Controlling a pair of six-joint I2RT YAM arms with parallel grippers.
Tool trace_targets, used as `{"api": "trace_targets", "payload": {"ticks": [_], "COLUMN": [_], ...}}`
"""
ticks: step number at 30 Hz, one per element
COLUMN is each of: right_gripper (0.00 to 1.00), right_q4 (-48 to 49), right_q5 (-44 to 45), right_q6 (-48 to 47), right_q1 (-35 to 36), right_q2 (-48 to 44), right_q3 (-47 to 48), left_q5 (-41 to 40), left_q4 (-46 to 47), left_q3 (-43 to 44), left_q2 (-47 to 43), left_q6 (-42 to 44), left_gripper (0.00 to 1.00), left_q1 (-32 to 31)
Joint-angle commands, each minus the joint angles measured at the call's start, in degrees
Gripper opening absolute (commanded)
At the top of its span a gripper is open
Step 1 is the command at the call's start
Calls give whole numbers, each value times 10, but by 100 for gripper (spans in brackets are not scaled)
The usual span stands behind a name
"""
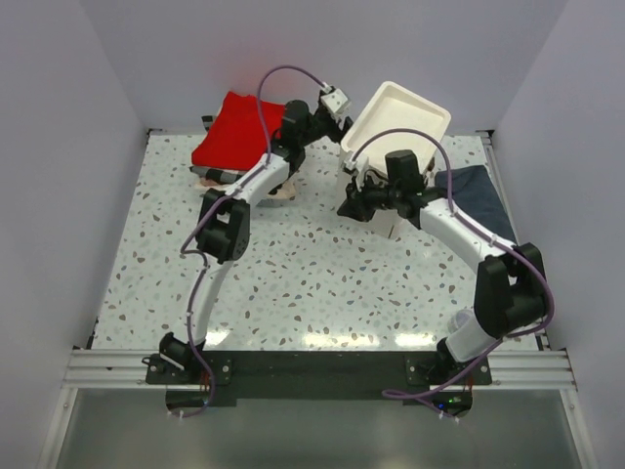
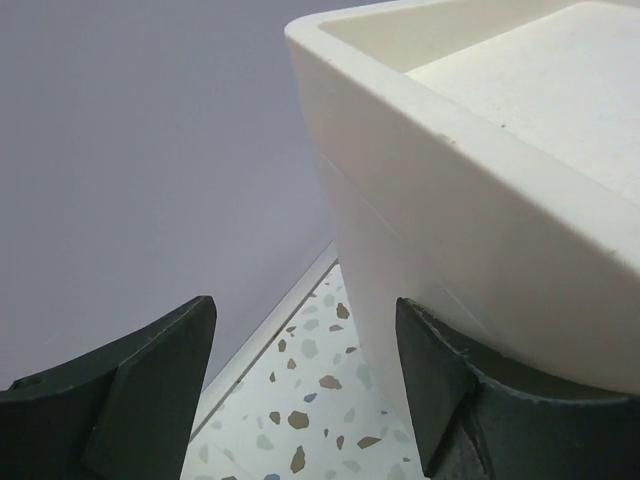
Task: Sort the stationery into containers
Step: Move the storage box to the center of the board.
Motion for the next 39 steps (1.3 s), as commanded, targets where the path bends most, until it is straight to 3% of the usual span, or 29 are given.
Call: {"api": "trace_targets", "payload": {"ticks": [1,3,7,10,14,16,18,20,26,34,39], "right_gripper": [15,15,27,41,61,62,62,63,64,64,63], "right_q4": [-8,-16,-12,18,46,-10,-141,-219,-261,-326,-352], "right_q5": [-7,-22,-20,61,169,160,137,153,198,199,209], "right_q6": [-36,-38,14,39,10,-57,-120,-136,-215,-227,-229], "right_q1": [7,7,7,5,5,6,5,5,4,-5,-5], "right_q2": [-42,-63,-88,-103,-93,-73,-28,4,22,65,96], "right_q3": [35,52,106,164,199,258,314,371,380,432,456], "left_q5": [-112,-161,-245,-284,-277,-251,-237,-222,-208,-233,-253], "left_q4": [67,91,80,63,32,21,-2,-20,-74,-114,-146], "left_q3": [-44,-85,-127,-181,-279,-329,-358,-398,-472,-562,-549], "left_q2": [-50,-82,-140,-205,-325,-385,-422,-474,-590,-737,-772], "left_q6": [49,66,73,72,72,70,62,49,35,82,105], "left_gripper": [80,84,87,88,89,90,90,90,90,92,93], "left_q1": [-15,1,41,63,71,71,71,71,71,90,127]}}
